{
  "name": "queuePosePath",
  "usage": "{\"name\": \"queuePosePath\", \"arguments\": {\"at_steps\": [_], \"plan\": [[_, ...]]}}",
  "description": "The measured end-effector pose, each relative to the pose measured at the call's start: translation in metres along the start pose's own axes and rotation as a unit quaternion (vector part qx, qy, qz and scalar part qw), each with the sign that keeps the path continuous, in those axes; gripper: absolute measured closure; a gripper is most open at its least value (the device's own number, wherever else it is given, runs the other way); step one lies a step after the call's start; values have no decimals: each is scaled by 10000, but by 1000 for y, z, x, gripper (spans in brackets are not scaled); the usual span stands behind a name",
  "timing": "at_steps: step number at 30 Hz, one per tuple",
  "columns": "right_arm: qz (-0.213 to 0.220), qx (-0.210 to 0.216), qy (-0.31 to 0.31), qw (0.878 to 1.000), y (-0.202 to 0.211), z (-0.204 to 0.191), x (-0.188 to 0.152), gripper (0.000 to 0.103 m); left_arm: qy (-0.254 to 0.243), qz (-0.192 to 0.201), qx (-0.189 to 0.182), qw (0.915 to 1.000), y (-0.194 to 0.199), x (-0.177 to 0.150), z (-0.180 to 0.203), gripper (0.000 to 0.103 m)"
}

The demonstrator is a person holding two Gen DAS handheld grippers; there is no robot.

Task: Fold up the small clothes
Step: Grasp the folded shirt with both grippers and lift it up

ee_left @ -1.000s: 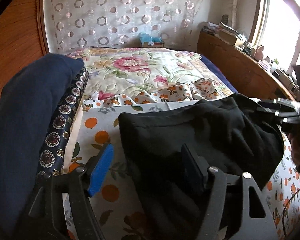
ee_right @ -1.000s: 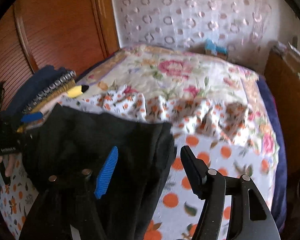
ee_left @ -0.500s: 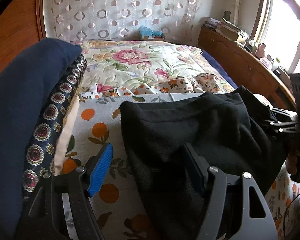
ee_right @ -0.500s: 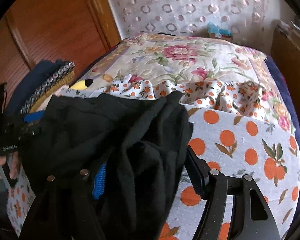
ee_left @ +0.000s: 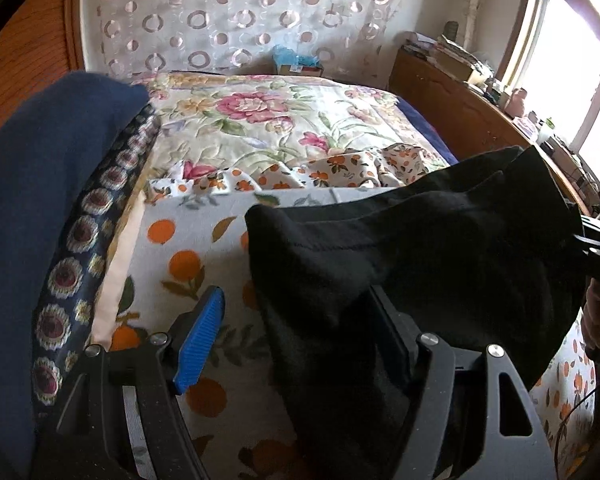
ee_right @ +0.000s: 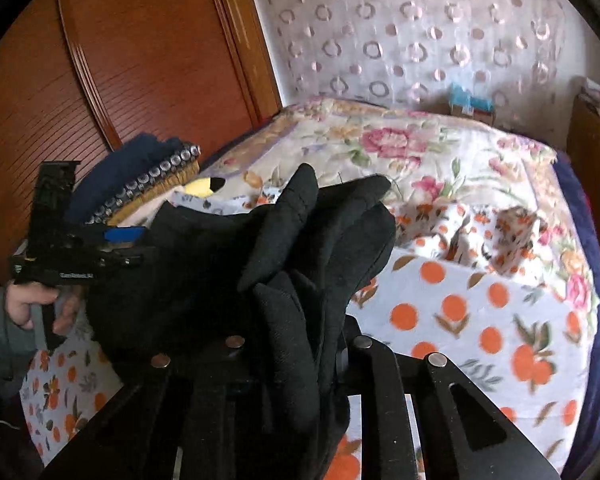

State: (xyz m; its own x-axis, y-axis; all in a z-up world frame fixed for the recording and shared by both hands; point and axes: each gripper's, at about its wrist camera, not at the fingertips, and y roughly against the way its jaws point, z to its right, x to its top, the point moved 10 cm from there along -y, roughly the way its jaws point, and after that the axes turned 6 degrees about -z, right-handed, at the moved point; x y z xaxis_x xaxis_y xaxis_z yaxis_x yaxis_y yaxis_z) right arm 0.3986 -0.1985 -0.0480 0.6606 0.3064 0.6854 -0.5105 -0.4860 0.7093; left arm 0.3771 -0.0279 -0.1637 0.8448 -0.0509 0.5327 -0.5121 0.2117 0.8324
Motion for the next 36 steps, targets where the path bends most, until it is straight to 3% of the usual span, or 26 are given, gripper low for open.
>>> {"name": "queuePosePath", "arguments": {"at_steps": [7,13,15,17,18,20,21,31,36], "plan": [[-236,-225,-134,9994,-21,22,-14,84,-21,-84,-119,9999,-10,10,3,30],[-394,-102,-390,9984,-42,27,-12,83,-1,-112,-200,9997,-15,10,4,31],[-437,-48,-475,9979,-46,25,-7,82,-17,-79,-366,9993,-15,10,9,41],[-460,56,-606,9971,-48,27,-7,79,-32,-119,-626,9980,-14,11,14,61],[-470,154,-697,9963,-48,28,-6,78,-36,-138,-676,9976,-14,11,16,65],[-455,254,-861,9949,-50,32,-5,78,-96,-100,-712,9974,-11,12,19,85],[-441,237,-859,9950,-50,32,-5,80,-123,-28,-754,9971,-5,13,22,85],[580,48,-379,9976,5,-2,11,84,-403,936,-949,9903,85,18,50,87],[948,-8,-121,9954,32,-16,23,84,-571,1369,-811,9856,125,19,57,87]]}}
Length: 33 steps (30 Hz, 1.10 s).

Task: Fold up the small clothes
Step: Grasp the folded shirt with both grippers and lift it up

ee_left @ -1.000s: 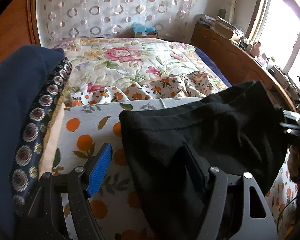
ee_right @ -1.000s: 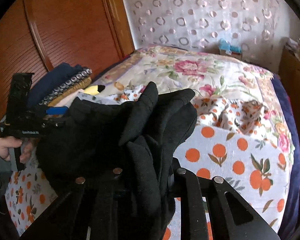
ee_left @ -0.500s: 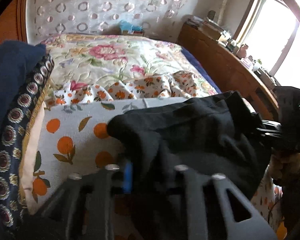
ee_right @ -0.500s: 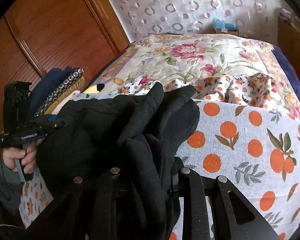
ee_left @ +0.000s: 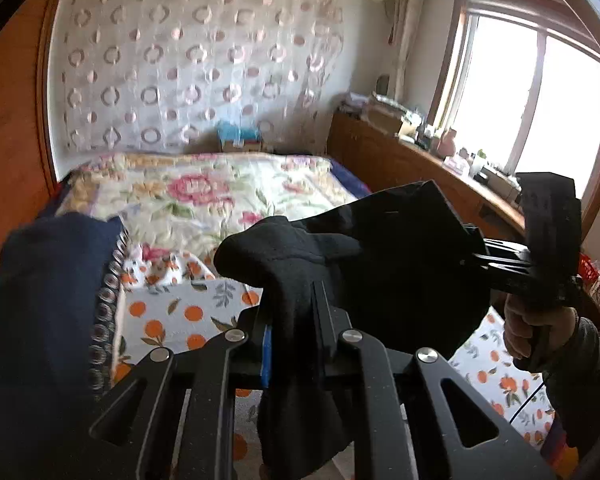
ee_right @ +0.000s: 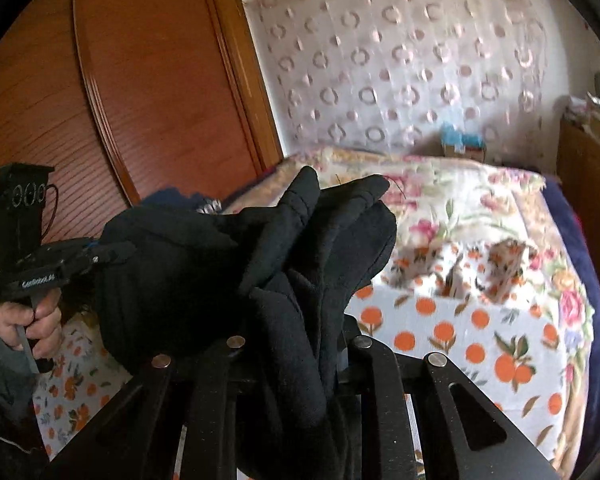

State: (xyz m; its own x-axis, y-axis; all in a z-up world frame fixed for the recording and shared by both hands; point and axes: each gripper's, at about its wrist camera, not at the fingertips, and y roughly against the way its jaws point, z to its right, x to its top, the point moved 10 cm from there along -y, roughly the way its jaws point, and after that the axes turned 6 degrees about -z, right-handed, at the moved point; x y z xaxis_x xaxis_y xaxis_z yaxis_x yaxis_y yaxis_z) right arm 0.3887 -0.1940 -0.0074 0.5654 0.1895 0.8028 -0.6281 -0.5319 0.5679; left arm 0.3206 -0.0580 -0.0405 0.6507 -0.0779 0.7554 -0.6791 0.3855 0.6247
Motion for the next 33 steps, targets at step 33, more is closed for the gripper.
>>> {"name": "queuePosePath", "arguments": {"at_steps": [33], "plan": [[-132,1289,3184,9391,-113,-172,135,84,1253,857,1782,9722,129,-53,-153,87]]}}
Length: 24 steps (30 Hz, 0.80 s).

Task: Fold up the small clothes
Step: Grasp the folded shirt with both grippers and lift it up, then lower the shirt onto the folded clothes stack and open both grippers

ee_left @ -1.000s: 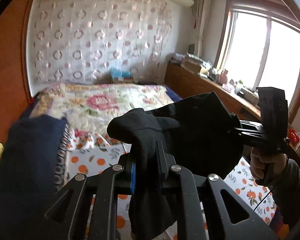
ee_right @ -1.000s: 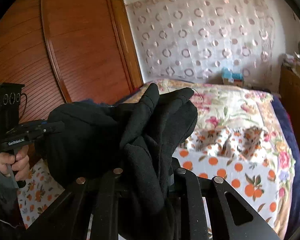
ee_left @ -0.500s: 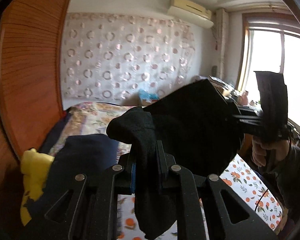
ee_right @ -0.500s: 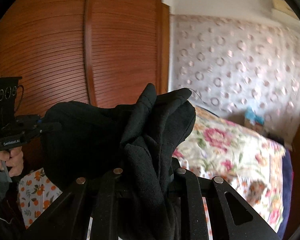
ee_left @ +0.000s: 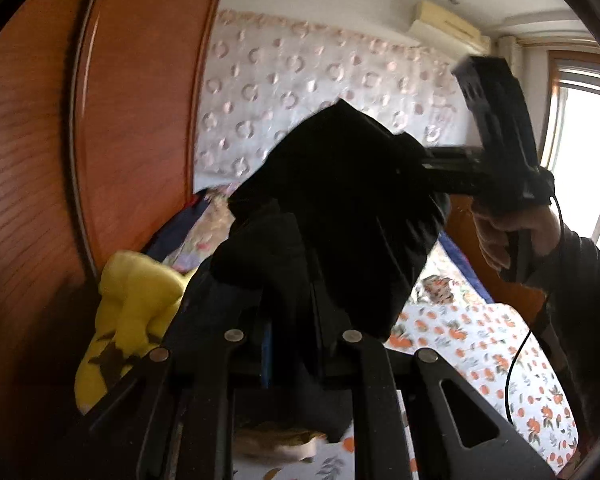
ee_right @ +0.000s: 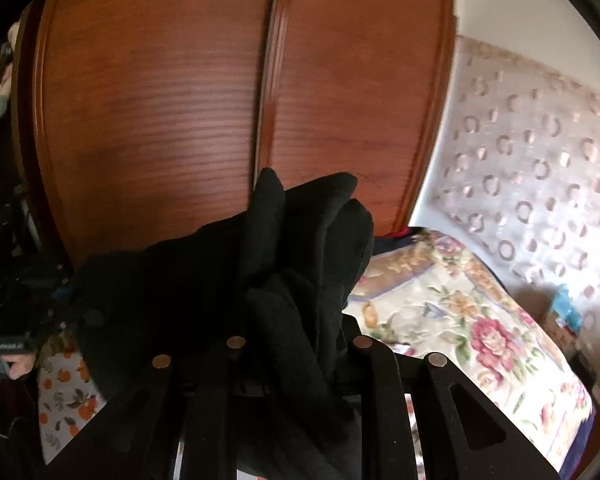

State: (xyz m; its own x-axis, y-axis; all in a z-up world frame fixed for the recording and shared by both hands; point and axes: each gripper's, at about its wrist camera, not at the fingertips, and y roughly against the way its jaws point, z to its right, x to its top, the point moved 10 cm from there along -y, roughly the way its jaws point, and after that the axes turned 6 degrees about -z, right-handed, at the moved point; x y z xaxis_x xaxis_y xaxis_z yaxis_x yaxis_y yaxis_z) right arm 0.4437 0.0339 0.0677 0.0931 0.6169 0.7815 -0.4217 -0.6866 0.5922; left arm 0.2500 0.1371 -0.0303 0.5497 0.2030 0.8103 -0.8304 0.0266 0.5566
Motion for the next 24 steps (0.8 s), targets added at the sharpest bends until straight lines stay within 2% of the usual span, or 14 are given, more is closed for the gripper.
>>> {"name": "queuePosePath", "arguments": {"at_steps": [5,7,9,13,15,18,21,23,24], "plan": [[-297,-41,-69,9995,-44,7,3,80,99,-367,334,9987,-24,-18,-25,86],[-349,-175,-402,9984,-54,19,4,65,116,-421,394,9983,-25,-26,-34,86],[-339,-479,-652,9962,-57,28,3,56,167,-475,393,9980,-28,-31,-38,86],[-155,-683,-873,9937,-42,36,-7,56,226,-561,457,9971,-33,-39,-46,86],[-158,-554,-960,9937,-44,28,-13,56,250,-571,479,9969,-35,-39,-49,85],[-326,-189,-1027,9940,-54,8,-27,56,232,-566,572,9965,-34,-39,-51,80],[-606,-55,-1077,9923,-74,8,-42,56,195,-529,639,9964,-31,-37,-51,73],[-859,-46,-1139,9898,-95,8,-55,56,154,-426,700,9965,-24,-35,-52,58],[-924,-76,-1148,9891,-105,11,-55,56,132,-362,704,9968,-21,-33,-51,55]]}}
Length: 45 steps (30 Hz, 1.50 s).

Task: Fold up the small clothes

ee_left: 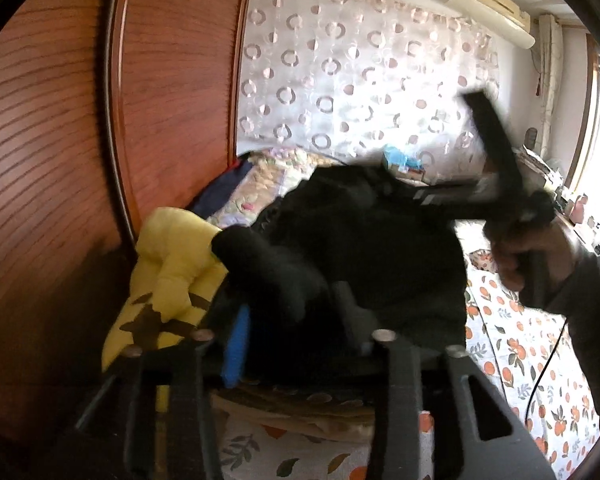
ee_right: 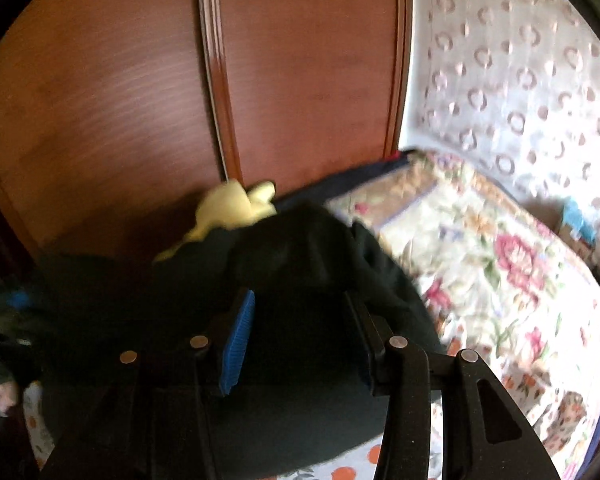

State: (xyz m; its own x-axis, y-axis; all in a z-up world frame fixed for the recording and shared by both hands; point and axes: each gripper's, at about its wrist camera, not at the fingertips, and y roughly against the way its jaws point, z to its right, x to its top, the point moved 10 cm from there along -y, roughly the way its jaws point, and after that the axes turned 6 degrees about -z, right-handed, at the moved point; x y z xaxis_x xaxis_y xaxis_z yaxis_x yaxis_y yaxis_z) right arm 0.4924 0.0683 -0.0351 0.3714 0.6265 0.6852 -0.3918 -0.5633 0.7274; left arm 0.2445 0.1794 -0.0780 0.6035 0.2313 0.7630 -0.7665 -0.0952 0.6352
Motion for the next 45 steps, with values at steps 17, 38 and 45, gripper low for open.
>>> {"name": "queuePosePath", "arguments": {"at_steps": [17,38,45], "plan": [[650,-592,-645,9940,85,-44,-64,39,-462,357,41,9983,46,-6,31,14],[1258,-1881,-2012,9531,262,-135,-262,22,-1124,446,-785,9896,93,-64,140,14],[1505,-2278,-2318,9337,312,-157,-293,22,-1260,576,-875,9865,117,-64,164,14]]}}
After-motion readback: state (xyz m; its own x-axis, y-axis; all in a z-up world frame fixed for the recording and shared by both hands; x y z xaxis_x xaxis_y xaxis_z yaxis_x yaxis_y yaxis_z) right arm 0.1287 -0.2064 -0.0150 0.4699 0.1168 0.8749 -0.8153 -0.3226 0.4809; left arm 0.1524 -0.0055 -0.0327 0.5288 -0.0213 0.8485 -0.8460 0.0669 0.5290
